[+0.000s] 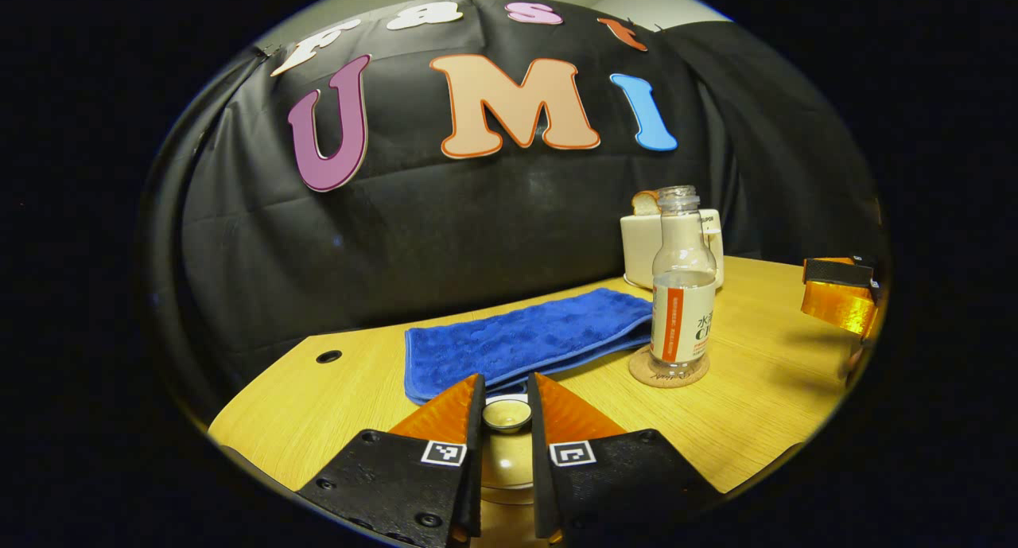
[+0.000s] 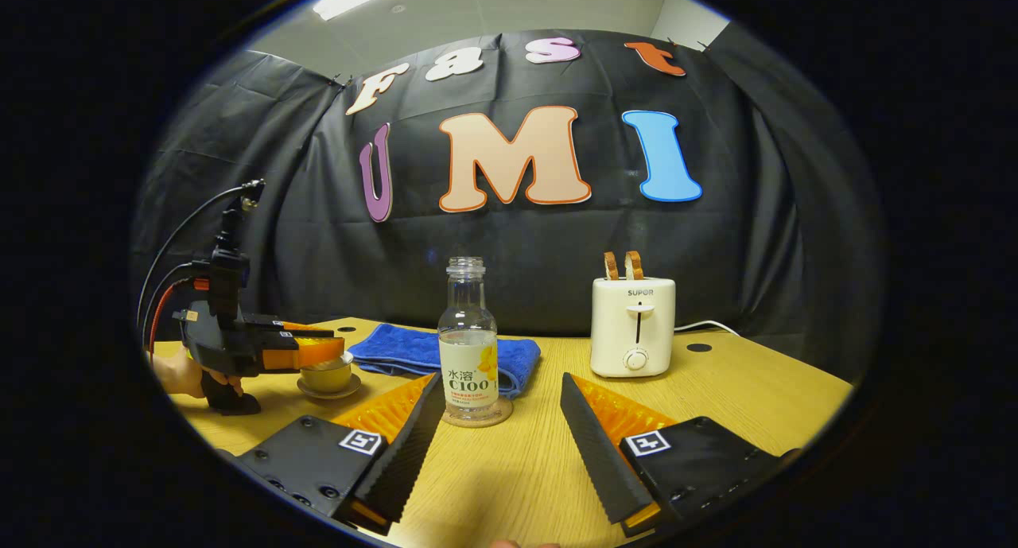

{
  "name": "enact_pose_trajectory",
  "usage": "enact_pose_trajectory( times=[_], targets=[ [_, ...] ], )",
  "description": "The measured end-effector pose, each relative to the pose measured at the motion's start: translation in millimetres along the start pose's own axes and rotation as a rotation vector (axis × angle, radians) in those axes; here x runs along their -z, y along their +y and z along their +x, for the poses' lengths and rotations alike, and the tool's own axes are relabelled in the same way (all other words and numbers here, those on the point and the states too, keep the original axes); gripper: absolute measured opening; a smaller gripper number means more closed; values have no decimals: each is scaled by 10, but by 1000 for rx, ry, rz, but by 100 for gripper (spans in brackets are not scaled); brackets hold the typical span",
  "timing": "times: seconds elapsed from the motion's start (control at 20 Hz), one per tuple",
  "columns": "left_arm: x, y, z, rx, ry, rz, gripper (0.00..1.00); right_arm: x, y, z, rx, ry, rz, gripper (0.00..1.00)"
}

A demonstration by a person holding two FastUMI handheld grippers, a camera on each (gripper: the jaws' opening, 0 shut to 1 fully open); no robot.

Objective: Open the teacup lid with one hand, grasp the water bottle and pour water into the teacup with the other hand; after pouring, place the water bottle on the coaster and then close the teacup lid.

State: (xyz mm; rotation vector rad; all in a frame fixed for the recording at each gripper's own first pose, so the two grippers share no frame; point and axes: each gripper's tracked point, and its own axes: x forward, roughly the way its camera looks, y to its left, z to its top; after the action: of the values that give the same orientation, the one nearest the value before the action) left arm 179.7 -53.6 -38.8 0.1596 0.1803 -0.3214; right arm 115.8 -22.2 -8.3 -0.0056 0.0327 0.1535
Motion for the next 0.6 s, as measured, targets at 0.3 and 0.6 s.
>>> enact_pose_trajectory(
  times=[0.3,0.6],
  targets=[
    [-2,-17,18,2,4,5,23,0,3,2,0,0,0,90],
    [-56,-6,-10,11,-28,-21,39,-1,1,-7,2,0,0,90]
  ],
)
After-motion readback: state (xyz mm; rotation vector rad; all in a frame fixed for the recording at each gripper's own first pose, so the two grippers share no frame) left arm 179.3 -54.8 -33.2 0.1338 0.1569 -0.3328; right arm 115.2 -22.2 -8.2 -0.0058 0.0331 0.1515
